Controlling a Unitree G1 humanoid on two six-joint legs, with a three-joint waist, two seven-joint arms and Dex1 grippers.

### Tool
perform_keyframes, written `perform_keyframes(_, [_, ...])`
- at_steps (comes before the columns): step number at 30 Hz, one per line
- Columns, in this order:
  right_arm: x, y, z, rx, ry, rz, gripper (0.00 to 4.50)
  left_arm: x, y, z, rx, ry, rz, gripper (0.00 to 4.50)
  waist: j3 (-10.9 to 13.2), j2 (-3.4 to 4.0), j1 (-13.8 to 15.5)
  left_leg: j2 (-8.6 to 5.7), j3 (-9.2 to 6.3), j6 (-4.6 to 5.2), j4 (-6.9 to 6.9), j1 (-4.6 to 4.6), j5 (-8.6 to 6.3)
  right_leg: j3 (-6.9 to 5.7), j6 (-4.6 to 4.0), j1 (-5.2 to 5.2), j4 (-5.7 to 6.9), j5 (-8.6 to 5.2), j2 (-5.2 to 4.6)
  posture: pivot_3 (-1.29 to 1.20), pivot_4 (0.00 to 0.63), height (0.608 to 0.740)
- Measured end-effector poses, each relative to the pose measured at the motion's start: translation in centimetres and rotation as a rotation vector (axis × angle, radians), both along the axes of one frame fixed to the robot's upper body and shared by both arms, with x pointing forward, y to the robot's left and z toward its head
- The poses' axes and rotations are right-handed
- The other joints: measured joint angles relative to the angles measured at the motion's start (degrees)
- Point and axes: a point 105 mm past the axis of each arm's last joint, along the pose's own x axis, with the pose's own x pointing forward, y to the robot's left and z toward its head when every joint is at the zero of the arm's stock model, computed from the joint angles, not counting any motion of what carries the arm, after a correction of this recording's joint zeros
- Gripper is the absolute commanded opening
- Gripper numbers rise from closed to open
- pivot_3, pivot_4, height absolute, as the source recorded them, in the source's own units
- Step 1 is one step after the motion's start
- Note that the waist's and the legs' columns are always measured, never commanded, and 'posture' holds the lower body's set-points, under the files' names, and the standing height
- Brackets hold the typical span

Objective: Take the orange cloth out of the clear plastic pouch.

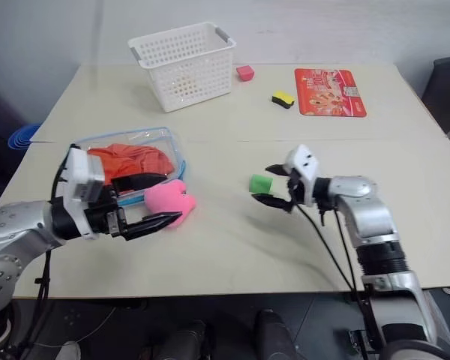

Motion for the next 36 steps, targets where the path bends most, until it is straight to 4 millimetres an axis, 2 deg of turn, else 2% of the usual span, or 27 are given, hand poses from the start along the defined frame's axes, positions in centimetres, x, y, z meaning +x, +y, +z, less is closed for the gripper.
perform_keyframes(5, [2.8, 0.6, -1.9, -0.037, 0.011, -0.133, 4.47, -0.2, 0.7, -1.3, 0.064, 0.04, 0.022, 4.5, 0.0, 0.0, -0.1, -0.03, 0.01, -0.01, 0.04, 0.01, 0.01, 0.02, 0.0, 0.0, -0.06, 0.0, 0.0, 0.0, 0.15, 0.74])
perform_keyframes(9, [4.1, 0.4, -2.6, -0.047, 0.005, -0.184, 4.47, -0.2, 0.9, -1.6, 0.071, 0.038, 0.033, 4.5, 0.0, 0.0, -0.04, -0.04, 0.01, -0.01, 0.04, 0.01, 0.01, 0.02, 0.0, 0.01, -0.11, 0.0, -0.01, 0.0, 0.15, 0.74])
perform_keyframes(12, [4.5, 0.3, -2.6, -0.053, -0.013, -0.188, 3.85, -0.3, 0.9, -1.8, 0.071, 0.039, 0.039, 4.5, 0.0, 0.0, -0.05, -0.04, 0.0, -0.01, 0.04, 0.02, 0.01, 0.01, 0.0, 0.03, -0.09, 0.0, -0.01, 0.0, 0.15, 0.74])
perform_keyframes(18, [4.4, 0.0, -2.8, -0.057, -0.025, -0.164, 1.92, -0.5, 0.9, -1.9, 0.075, 0.033, 0.042, 4.5, 0.0, 0.0, 0.01, -0.04, -0.02, -0.01, 0.05, 0.02, 0.01, 0.01, 0.0, 0.04, -0.1, 0.0, -0.01, 0.0, 0.15, 0.74])
perform_keyframes(20, [4.2, -0.3, -2.8, -0.061, -0.027, -0.16, 1.55, -0.6, 0.8, -1.8, 0.076, 0.023, 0.044, 4.5, 0.0, 0.0, 0.06, -0.04, -0.04, -0.01, 0.05, 0.02, 0.01, 0.0, -0.01, 0.06, -0.1, 0.0, -0.02, 0.0, 0.15, 0.74])
perform_keyframes(23, [4.2, -1.1, -2.8, -0.05, -0.018, -0.188, 1.5, -0.5, 0.8, -1.6, 0.074, 0.012, 0.042, 4.5, 0.0, 0.0, 0.13, -0.04, -0.04, 0.0, 0.05, 0.01, 0.01, 0.0, 0.0, 0.06, -0.1, 0.0, -0.03, 0.0, 0.15, 0.74])
perform_keyframes(24, [4.3, -2.0, -2.6, -0.044, -0.013, -0.219, 1.5, -0.5, 0.6, -1.5, 0.073, 0.008, 0.037, 4.5, 0.0, 0.0, 0.25, -0.06, -0.06, 0.0, 0.06, 0.0, 0.01, -0.01, 0.0, 0.07, -0.11, 0.0, -0.04, 0.0, 0.15, 0.74])
perform_keyframes(26, [4.8, -5.5, -2.1, -0.052, -0.018, -0.332, 1.5, -0.4, 0.2, -1.2, 0.067, -0.01, 0.02, 4.5, 0.0, 0.0, 0.78, -0.15, -0.08, 0.04, 0.06, -0.03, 0.01, -0.02, 0.0, 0.06, -0.14, 0.0, -0.11, 0.0, 0.15, 0.74])
perform_keyframes(30, [5.0, -15.4, -0.1, -0.099, -0.072, -0.657, 1.5, -0.2, -1.1, -1.0, 0.056, -0.028, -0.032, 4.5, 0.0, 0.0, 1.41, -0.18, -0.05, 0.1, 0.04, -0.07, -0.02, 0.0, 0.0, 0.06, -0.23, 0.0, -0.11, 0.0, 0.15, 0.74])
perform_keyframes(34, [2.9, -24.9, 0.5, -0.185, -0.098, -1.003, 1.5, 0.4, -2.3, -0.6, 0.027, -0.051, -0.08, 4.5, 0.0, 0.0, 1.36, -0.14, 0.06, 0.09, 0.02, -0.06, -0.02, 0.02, 0.0, 0.05, -0.29, 0.0, -0.05, 0.0, 0.15, 0.74])
perform_keyframes(36, [1.7, -27.9, 0.1, -0.201, -0.085, -1.132, 1.5, 0.7, -2.9, -0.2, 0.001, -0.06, -0.108, 4.5, 0.0, -0.01, 1.24, -0.1, 0.18, 0.09, 0.04, -0.04, 0.0, 0.1, 0.0, 0.06, -0.34, 0.0, 0.0, 0.0, 0.15, 0.74])
